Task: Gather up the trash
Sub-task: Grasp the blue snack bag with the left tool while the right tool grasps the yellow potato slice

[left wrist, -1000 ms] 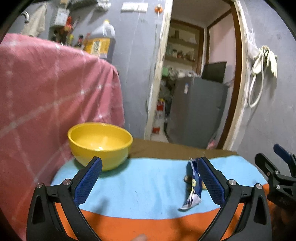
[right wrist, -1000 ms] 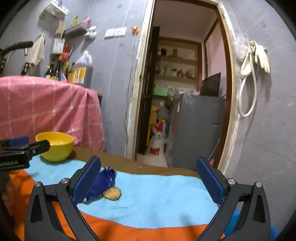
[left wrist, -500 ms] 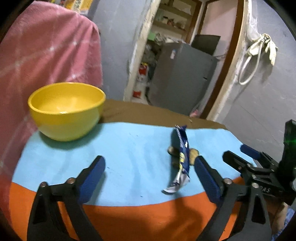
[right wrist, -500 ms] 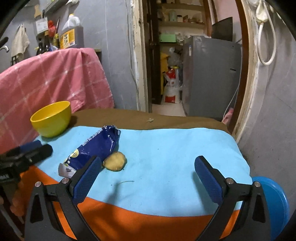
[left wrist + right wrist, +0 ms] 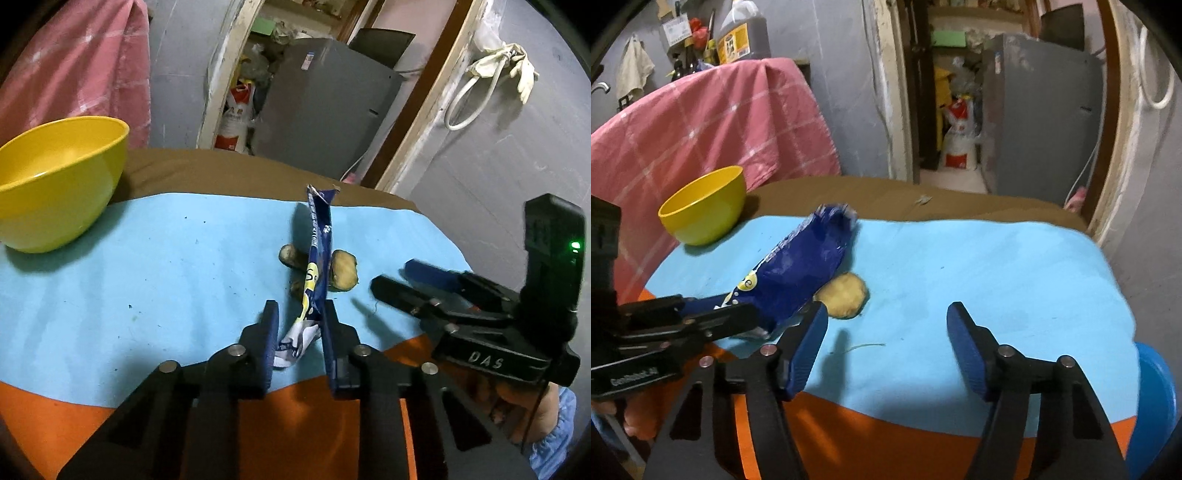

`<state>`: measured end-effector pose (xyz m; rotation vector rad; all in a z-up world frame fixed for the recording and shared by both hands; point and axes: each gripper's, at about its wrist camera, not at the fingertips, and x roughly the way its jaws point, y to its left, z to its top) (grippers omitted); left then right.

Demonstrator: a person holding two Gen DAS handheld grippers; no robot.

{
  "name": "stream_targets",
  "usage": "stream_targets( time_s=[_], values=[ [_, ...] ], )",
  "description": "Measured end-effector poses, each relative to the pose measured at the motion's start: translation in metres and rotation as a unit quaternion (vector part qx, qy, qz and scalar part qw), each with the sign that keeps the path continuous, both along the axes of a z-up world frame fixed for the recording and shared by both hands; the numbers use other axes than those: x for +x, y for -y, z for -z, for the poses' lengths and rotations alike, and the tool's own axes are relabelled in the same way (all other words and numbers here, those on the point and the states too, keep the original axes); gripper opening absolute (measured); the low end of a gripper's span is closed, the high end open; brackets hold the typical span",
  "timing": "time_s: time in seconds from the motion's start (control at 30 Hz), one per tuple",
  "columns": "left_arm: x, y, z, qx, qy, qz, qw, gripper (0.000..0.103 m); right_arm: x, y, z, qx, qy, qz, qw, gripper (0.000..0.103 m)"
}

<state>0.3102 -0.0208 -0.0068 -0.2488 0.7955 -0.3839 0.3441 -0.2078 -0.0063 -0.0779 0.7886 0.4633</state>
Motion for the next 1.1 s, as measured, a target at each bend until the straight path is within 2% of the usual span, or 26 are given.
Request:
stream_targets(
  time_s=[0.07, 0.3, 0.5, 0.63, 0.73, 0.9, 1.1],
  values=[
    [-0.002, -0.004, 0.000, -0.006, 0.004, -0.006, 1.0000, 0.008, 0.004, -0.005, 0.005, -0.002, -0.022, -0.009, 1.000, 0.066],
    [-0.006, -0.025, 0.002, -0.039, -0.003, -0.058, 0.9976, 0.008, 0.011, -0.016, 0.008, -0.010, -0.043, -0.017, 0.999, 0.066],
    [-0.007, -0.019, 0.001, -0.020, -0.007, -0.053, 0.9983, 0.008, 0.011, -0.033, 0.010, -0.043, -0.043, -0.030, 0.998, 0.062],
    [-0.006, -0.018, 0.004, -0.023, -0.014, -0.053, 0.9982, 0.008, 0.012, -0.039, 0.011, -0.050, -0.046, -0.042, 0.997, 0.059],
    [-0.005, -0.017, 0.004, -0.017, -0.014, -0.054, 0.9983, 0.008, 0.014, -0.038, 0.011, -0.031, -0.055, -0.040, 0.997, 0.051],
    [-0.004, -0.011, 0.005, -0.009, -0.014, -0.055, 0.9983, 0.008, 0.019, -0.029, 0.010, 0.006, -0.069, -0.034, 0.997, 0.031],
    [-0.003, -0.008, 0.006, -0.005, -0.013, -0.059, 0.9982, 0.008, 0.019, -0.024, 0.010, 0.021, -0.071, -0.033, 0.997, 0.029]
  ],
)
